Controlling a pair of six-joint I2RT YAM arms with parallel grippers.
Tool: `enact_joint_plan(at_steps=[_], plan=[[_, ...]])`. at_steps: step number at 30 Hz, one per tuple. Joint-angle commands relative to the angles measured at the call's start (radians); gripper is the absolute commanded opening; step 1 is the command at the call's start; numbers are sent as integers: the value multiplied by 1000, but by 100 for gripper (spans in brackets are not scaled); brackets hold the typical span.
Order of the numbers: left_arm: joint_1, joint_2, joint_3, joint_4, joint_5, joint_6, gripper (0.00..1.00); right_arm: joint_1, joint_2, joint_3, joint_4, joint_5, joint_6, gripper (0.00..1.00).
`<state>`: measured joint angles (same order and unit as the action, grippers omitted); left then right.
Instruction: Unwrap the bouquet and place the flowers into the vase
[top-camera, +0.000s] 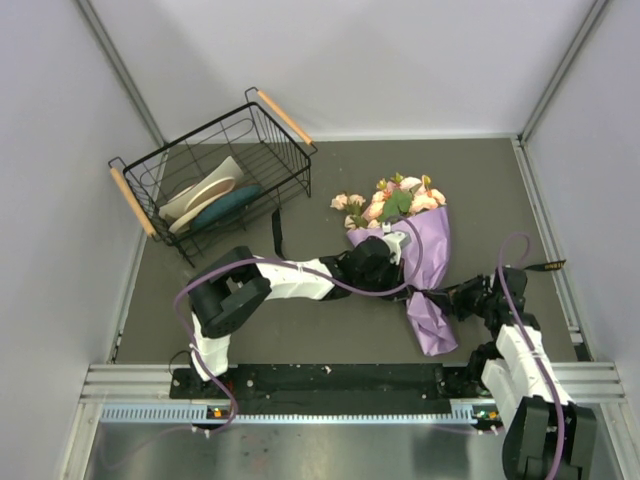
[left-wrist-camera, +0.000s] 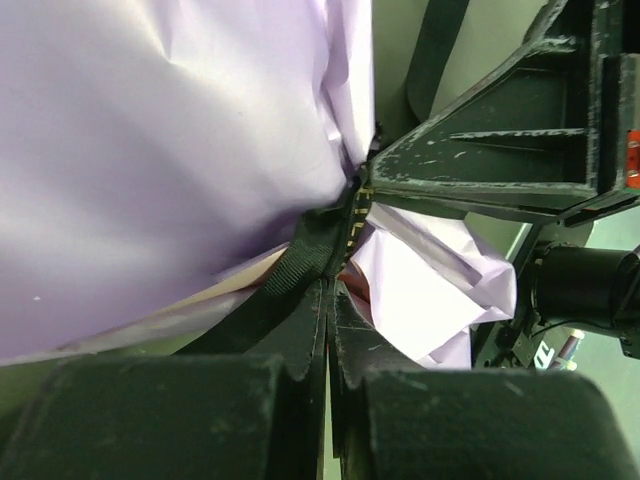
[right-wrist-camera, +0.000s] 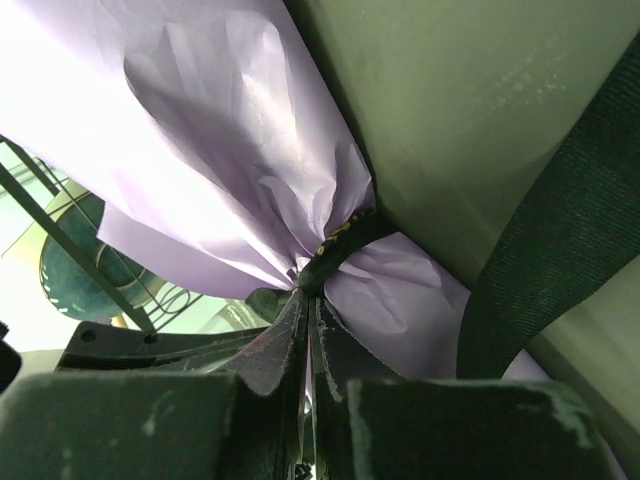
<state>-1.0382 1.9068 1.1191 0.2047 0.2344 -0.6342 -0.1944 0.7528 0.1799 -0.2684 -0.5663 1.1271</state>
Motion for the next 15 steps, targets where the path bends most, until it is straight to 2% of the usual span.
enact_joint_plan(at_steps=[1, 15], plan=[[20, -37, -44, -16, -43, -5, 0, -37, 9, 62, -3, 36, -32, 0], [27, -45, -64, 6, -13, 7, 0, -97, 45, 239, -81, 86, -243, 0]])
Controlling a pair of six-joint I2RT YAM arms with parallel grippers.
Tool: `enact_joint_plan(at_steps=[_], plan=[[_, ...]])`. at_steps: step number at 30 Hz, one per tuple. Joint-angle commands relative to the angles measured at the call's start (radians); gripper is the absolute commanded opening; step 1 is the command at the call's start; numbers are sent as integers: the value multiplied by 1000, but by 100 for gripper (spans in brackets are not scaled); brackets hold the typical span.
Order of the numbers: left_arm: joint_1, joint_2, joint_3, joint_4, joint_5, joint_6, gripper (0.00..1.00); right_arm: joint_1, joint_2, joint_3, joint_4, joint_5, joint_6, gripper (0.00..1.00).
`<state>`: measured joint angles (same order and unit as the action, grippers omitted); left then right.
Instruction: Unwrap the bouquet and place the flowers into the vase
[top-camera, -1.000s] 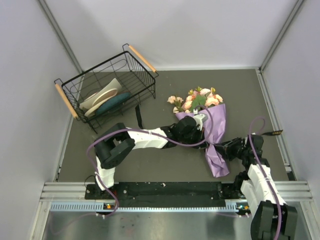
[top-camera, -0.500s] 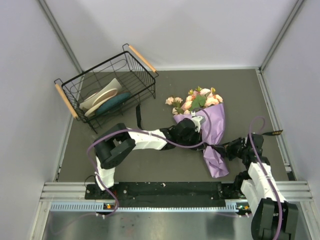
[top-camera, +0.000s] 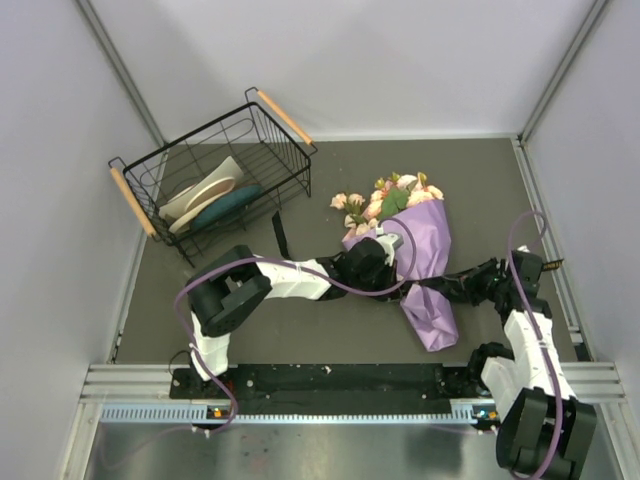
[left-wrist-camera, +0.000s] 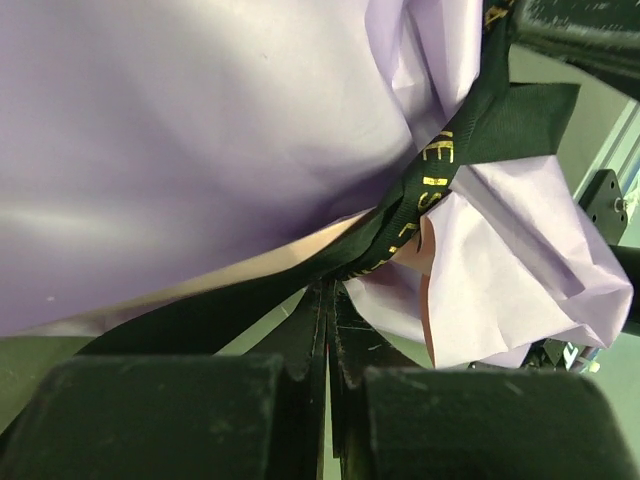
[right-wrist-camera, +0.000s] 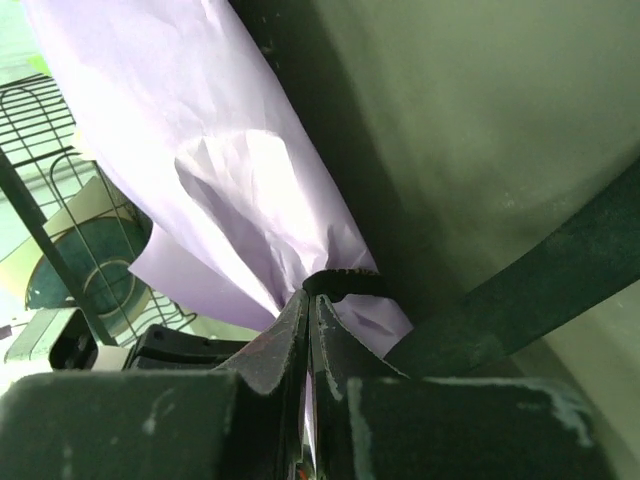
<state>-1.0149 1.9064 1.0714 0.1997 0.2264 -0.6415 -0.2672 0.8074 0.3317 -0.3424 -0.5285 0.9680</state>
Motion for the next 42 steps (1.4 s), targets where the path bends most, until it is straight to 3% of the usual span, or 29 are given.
enact_joint_plan(at_steps=[1, 10, 14, 15, 17, 18, 25, 28, 30, 31, 36, 39, 42], plan=[[6, -49, -21, 4, -12, 19, 0, -32, -11, 95, -15, 77, -106, 0], [4, -99, -28, -54, -39, 78, 3, -90, 45, 73, 6, 32, -150, 0], [4, -144, 1, -89, -13, 126, 27, -90, 56, 67, 6, -27, -178, 0], [4, -150, 21, -104, -4, 149, 37, -90, 53, 61, 9, -39, -181, 0], [4, -164, 47, -120, 30, 170, 45, -90, 41, 52, 6, -65, -183, 0], [4, -165, 74, -134, 42, 186, 59, -89, 35, 47, 8, -70, -183, 0], [-5, -100, 251, -241, 105, 238, 74, -90, -1, 30, 2, -105, -183, 0], [-10, 33, 404, -366, 120, 282, 74, -89, -5, 29, -6, -108, -183, 0], [-10, 63, 450, -393, 113, 292, 67, -89, -4, 30, -6, -114, -181, 0], [-10, 77, 456, -399, 110, 295, 58, -89, -4, 30, -7, -114, -181, 0], [-10, 100, 467, -419, 107, 299, 45, -89, -4, 35, -7, -117, -184, 0], [-10, 100, 453, -430, 87, 296, 48, -90, -5, 35, -9, -113, -186, 0], [-4, 85, 424, -427, 70, 292, 59, -90, -10, 32, -10, -102, -186, 0]])
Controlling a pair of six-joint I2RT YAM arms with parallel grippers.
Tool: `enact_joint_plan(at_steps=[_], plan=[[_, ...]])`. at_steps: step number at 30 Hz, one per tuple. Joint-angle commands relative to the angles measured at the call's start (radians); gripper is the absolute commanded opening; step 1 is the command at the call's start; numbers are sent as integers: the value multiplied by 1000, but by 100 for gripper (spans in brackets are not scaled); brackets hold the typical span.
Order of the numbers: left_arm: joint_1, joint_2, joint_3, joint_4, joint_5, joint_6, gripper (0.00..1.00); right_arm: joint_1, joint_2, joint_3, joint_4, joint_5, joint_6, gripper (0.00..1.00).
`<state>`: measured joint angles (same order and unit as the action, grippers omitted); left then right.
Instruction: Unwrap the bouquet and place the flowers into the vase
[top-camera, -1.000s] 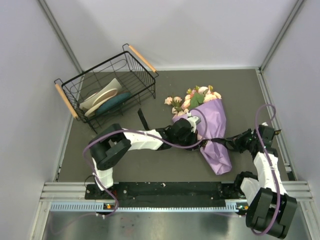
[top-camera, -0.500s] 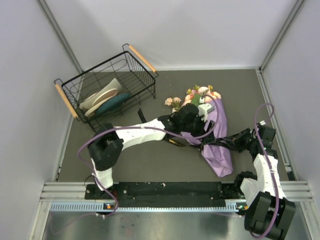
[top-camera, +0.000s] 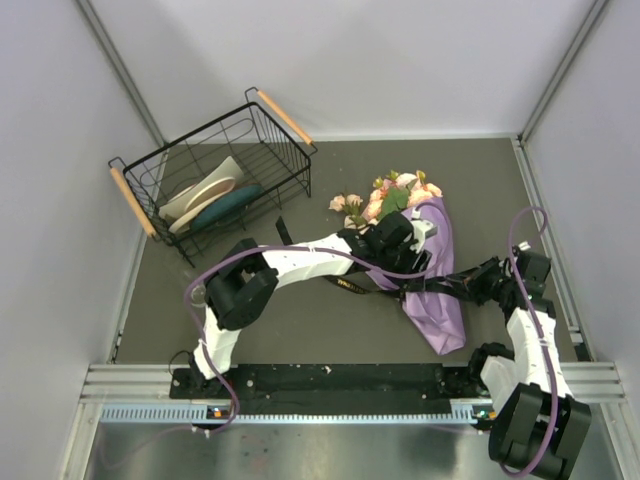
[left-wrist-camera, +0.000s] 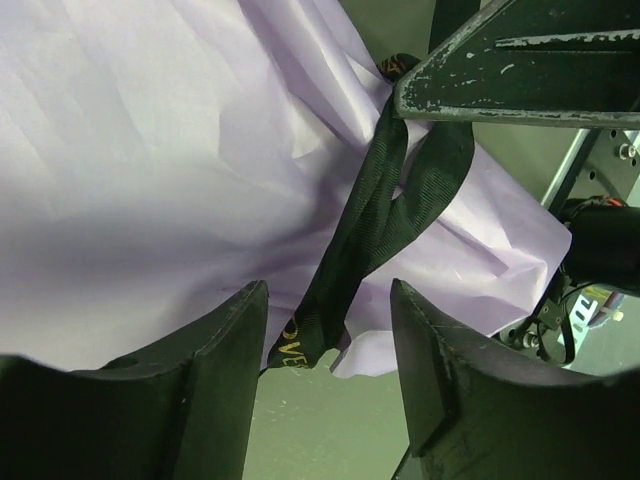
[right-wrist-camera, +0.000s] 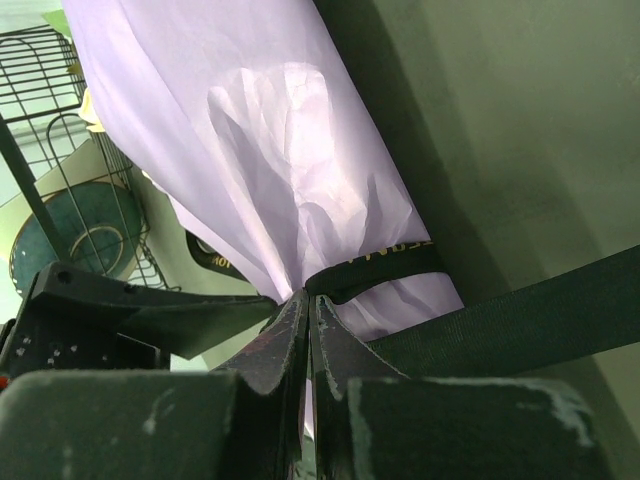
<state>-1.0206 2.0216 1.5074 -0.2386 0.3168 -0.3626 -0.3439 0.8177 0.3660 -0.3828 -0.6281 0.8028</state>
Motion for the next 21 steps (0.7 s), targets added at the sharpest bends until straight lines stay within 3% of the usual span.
enact_joint_plan(at_steps=[1, 4, 10, 16, 17, 21], plan=[[2, -38, -19, 16, -21, 11, 60, -12, -22, -2, 33, -2, -20, 0], [2, -40, -41, 35, -16, 7, 59, -14, -19, -1, 30, -1, -22, 0], [8, -30, -39, 45, -7, -6, 38, -14, -17, 2, 30, -4, -25, 0], [10, -90, -73, 68, -44, 1, 27, -12, -17, -7, 28, 13, -28, 0], [10, -98, -94, 74, -53, -1, 19, -12, -17, -6, 28, 24, -27, 0], [13, -147, -165, 90, -105, -6, 15, -12, -29, -4, 25, 59, -21, 0]])
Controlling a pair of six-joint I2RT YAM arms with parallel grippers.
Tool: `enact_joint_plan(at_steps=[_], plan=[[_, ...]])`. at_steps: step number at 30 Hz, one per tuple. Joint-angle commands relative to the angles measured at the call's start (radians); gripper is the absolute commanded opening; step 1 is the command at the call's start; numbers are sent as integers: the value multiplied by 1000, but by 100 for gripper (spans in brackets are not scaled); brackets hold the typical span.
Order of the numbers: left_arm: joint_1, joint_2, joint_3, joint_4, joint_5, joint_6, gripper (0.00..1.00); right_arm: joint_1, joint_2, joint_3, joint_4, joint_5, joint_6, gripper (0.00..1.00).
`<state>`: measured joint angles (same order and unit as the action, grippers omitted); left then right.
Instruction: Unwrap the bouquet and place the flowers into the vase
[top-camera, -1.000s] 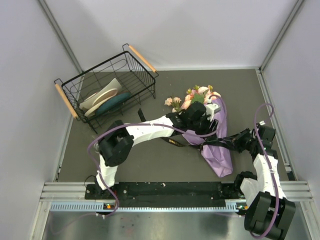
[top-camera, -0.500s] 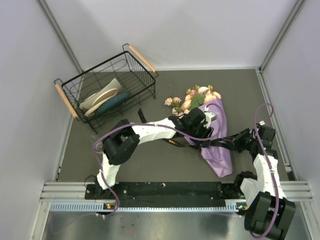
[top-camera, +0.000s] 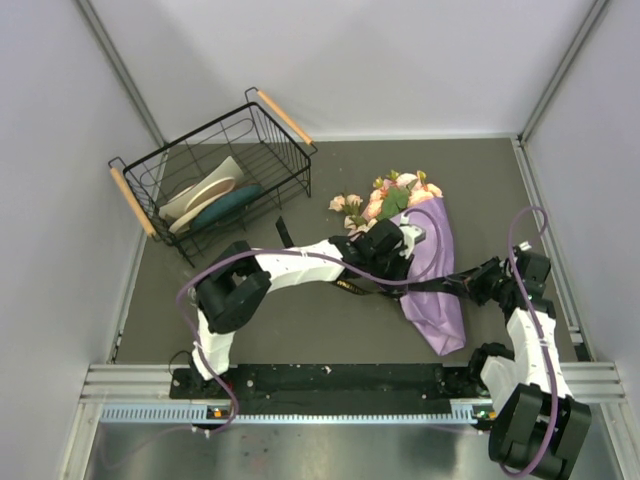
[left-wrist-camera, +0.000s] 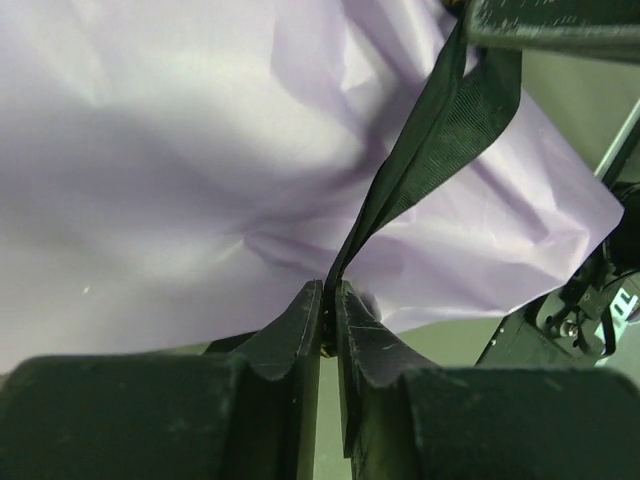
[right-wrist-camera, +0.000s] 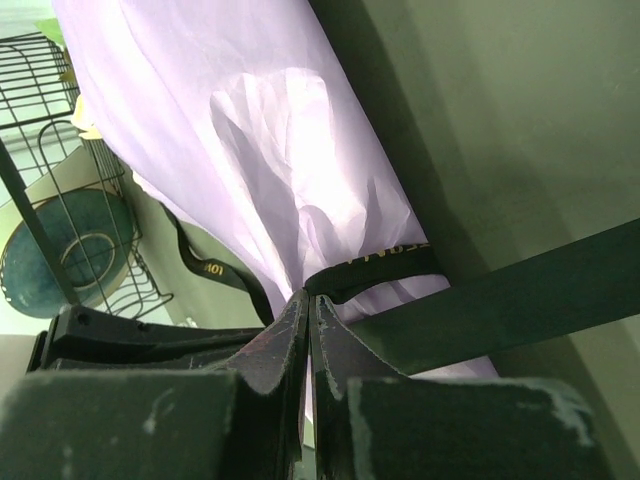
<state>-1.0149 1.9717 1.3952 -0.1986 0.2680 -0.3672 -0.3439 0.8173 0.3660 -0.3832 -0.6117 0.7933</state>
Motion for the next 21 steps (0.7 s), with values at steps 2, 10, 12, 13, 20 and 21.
enact_joint_plan(at_steps=[2, 10, 12, 13, 20, 21], plan=[[12, -115, -99, 56, -75, -7, 7, -14, -29, -1, 23, 70, -8, 0], [19, -214, -217, 97, -154, -65, 0, -12, 16, 30, 23, 127, -17, 0], [18, -258, -270, 132, -188, -99, 0, -14, 19, 39, 23, 133, -19, 0], [18, -273, -291, 149, -219, -110, 0, -14, 19, 42, 21, 148, -17, 0], [18, -292, -360, 168, -283, -159, 0, -14, 34, 60, 13, 237, 1, 0], [18, -287, -355, 168, -273, -159, 0, -14, 42, 70, 14, 243, -2, 0]])
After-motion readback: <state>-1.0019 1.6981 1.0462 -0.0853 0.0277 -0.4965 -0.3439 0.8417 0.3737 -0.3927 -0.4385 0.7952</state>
